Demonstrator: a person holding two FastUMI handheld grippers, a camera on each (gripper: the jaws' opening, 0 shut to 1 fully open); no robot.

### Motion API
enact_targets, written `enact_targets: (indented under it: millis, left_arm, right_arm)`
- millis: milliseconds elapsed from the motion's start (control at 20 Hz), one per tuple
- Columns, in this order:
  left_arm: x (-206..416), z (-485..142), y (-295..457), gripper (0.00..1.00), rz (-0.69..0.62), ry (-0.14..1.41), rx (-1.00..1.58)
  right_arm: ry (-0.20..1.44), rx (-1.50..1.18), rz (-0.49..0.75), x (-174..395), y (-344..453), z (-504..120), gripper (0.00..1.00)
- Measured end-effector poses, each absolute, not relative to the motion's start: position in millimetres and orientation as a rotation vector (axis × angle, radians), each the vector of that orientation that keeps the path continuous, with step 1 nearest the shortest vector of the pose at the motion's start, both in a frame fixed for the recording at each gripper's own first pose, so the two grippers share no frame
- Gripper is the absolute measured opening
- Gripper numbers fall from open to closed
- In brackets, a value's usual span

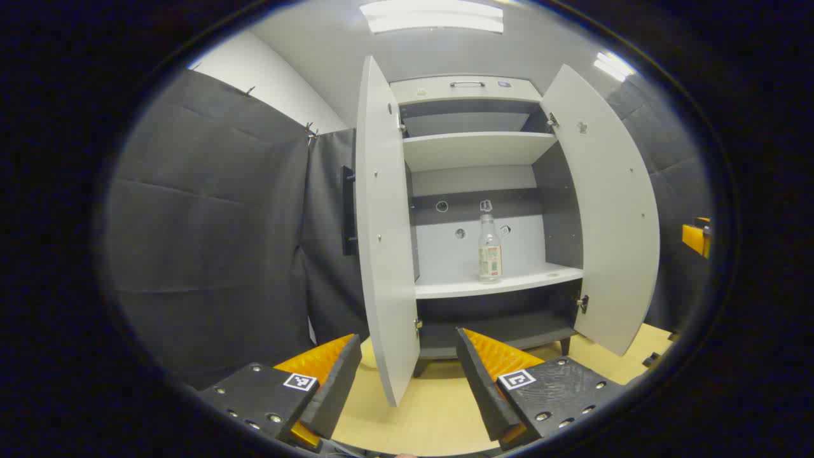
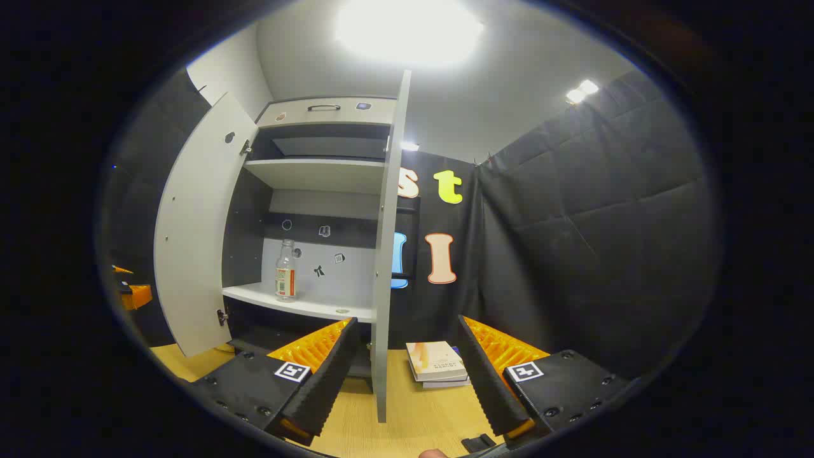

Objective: Grasp the bottle in the cabinet with the left hand and place it on the coaster, then close the right door with the right hand and the left door with the left hand.

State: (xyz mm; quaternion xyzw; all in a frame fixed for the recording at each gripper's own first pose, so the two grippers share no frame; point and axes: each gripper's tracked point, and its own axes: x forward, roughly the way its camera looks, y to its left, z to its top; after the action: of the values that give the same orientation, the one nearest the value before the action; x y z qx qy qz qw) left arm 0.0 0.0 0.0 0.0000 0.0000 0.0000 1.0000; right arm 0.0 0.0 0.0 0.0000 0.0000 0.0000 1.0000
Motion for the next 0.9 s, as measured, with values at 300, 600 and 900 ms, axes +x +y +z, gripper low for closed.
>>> enact_targets:
  millis: [300, 600, 900]
  left_arm:
    - [-1, 5, 4, 0.89, 0.006, -0.005, 0.009]
    - [-1, 11, 4, 0.89, 0.010, -0.016, 0.019]
    - [-7, 15, -7, 0.89, -0.009, -0.024, 0.016]
  right_arm:
    - [0.005, 0.007, -0.009, -2, -7, 3, 0.94]
    - [0.012, 0.010, -0.005, -3, -10, 3, 0.95]
    - [0.014, 0.016, 0.007, -4, -11, 3, 0.96]
